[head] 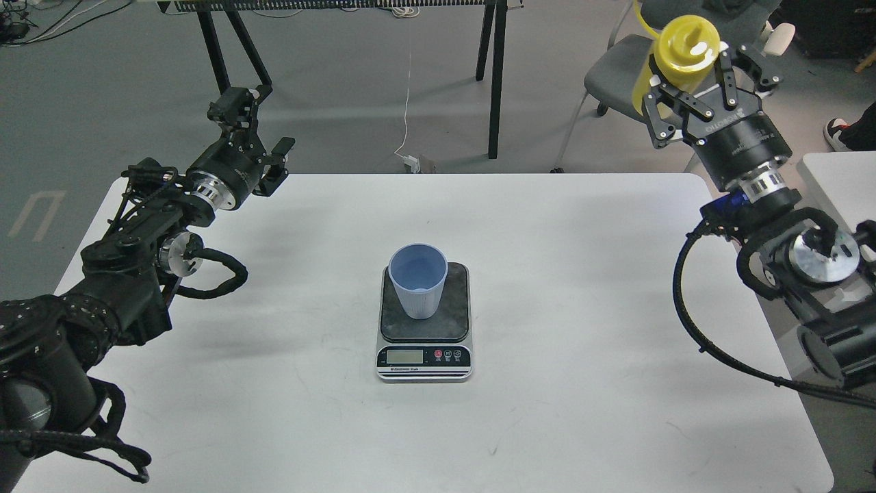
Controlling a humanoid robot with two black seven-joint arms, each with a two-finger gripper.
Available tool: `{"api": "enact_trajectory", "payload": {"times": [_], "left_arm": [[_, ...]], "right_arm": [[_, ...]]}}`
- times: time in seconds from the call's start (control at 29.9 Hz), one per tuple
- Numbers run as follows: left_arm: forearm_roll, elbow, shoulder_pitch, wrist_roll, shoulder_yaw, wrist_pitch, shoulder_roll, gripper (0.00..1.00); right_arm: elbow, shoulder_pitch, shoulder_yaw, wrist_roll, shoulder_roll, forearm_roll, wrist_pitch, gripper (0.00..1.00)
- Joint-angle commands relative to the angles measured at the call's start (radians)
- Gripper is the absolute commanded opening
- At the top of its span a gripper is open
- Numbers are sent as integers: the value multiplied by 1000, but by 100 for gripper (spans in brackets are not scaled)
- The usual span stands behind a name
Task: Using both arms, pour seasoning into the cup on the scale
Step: 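Lower the yellow bottle onto the table with the right gripper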
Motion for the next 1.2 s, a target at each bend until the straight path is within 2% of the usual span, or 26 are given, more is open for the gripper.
{"api": "enact_trajectory", "payload": {"times": [0.0, 0.2, 0.53, 0.7, 1.17], "left_arm": [[4, 0, 2, 0, 2, 0, 0, 95], [5, -2, 2, 0, 3, -1, 0, 95], [7, -2, -4, 0, 17, 0, 0, 95], [7, -2, -4, 0, 28, 0, -1, 95], [7, -2, 2, 0, 31, 0, -1, 95]], "right_arm": [[42, -128, 85, -1, 6, 1, 0, 47], [77, -285, 180, 5, 65, 1, 0, 47], [76, -432, 195, 100, 165, -6, 0, 47], [71, -442, 195, 120, 187, -6, 0, 47], [-7, -445, 179, 124, 271, -21, 0, 48]]}}
